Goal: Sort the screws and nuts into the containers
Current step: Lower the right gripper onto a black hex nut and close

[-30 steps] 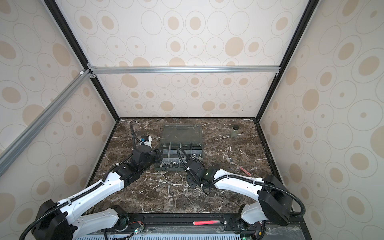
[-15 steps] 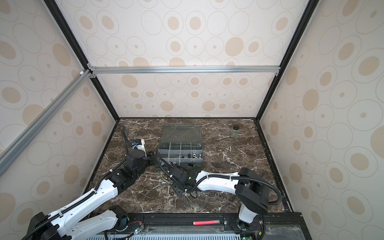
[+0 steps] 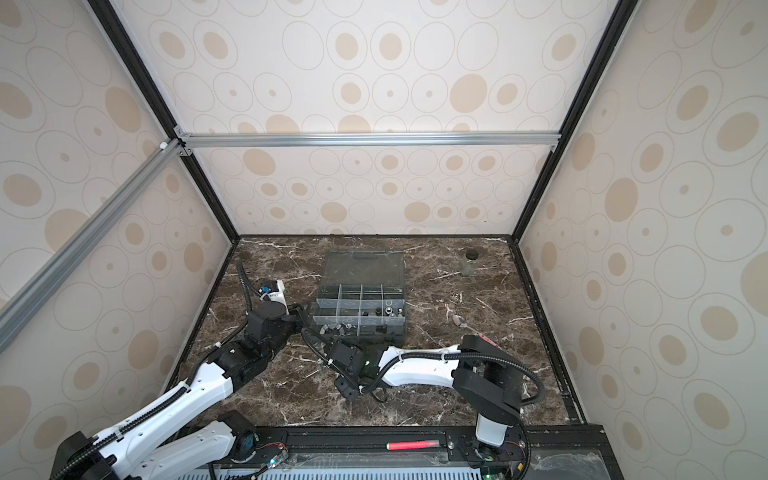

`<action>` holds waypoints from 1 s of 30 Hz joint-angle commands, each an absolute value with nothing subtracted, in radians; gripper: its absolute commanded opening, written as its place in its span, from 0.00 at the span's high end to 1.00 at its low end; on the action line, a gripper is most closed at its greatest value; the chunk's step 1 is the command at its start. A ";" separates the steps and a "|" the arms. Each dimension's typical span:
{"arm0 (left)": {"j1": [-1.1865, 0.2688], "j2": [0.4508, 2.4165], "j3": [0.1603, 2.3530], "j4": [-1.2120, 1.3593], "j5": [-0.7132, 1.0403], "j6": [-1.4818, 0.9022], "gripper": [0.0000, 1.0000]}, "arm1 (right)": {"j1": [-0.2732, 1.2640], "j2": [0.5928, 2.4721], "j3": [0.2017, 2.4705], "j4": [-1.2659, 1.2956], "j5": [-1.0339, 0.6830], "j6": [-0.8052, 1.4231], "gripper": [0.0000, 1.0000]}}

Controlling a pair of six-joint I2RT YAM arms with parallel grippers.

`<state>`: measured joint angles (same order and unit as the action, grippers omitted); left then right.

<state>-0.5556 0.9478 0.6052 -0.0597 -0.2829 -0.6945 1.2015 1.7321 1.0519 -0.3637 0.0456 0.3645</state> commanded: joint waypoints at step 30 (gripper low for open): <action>-0.508 0.945 0.576 -0.024 -0.230 -0.730 0.54 | 1.219 1.868 1.172 -0.468 0.074 0.391 0.57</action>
